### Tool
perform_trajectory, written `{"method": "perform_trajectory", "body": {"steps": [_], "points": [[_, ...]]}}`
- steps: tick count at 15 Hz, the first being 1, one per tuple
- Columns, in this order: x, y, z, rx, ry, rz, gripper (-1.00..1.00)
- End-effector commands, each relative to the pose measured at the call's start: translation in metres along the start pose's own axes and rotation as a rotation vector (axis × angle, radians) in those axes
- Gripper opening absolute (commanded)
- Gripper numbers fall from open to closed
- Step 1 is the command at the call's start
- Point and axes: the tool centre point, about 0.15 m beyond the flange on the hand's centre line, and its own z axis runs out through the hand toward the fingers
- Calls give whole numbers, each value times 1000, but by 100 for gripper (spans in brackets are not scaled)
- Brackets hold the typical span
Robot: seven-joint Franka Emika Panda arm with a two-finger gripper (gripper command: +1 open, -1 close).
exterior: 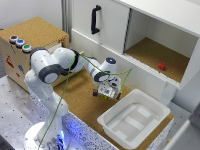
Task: Rotate the yellow block 90 degrees to the right
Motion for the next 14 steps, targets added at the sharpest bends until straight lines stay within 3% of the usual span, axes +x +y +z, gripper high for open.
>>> {"method": "perform_trajectory", "body": {"steps": [1, 14], "points": [[11, 3, 8, -53, -45, 44, -100], [0, -14, -53, -54, 10, 132, -100]]}}
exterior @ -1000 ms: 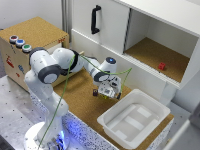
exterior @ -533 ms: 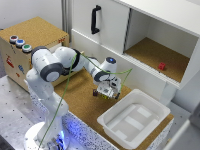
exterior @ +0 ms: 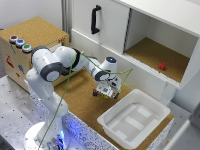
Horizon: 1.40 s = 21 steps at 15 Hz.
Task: Rotate the yellow block 90 degrees to the right
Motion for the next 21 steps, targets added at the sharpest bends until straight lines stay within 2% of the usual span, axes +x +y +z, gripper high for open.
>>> {"method": "perform_trajectory", "body": {"steps": [1, 8, 12, 14, 16, 17, 19, 21], "points": [[-9, -19, -42, -19, 1, 79, -100], [4, -19, -32, -17, -44, 474, -100], [25, -12, -15, -68, -83, 667, -100], [24, -2, -4, -75, -113, 806, -100], [16, 7, -3, -91, -111, 943, -100], [10, 12, -2, -85, -99, 1023, -100], [-1, 16, 4, -28, -72, 1223, -100], [-5, 15, 9, 5, -59, 1387, -100]]}}
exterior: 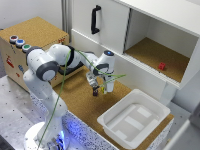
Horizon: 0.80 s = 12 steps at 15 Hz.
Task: Rotate the yellow block 90 degrees to the right
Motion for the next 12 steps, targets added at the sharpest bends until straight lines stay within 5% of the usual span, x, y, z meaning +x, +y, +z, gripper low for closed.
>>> {"method": "perform_trajectory", "body": {"steps": [1, 2, 6, 10, 11, 12], "points": [[12, 5, 17, 59, -58, 356, -100], [11, 8, 14, 48, -62, 447, -100], [19, 2, 13, 205, -28, 678, -100], [34, 2, 15, 188, -85, 683, -100], [32, 1, 14, 166, -98, 671, 100], [33, -2, 13, 145, -106, 643, 100]]}}
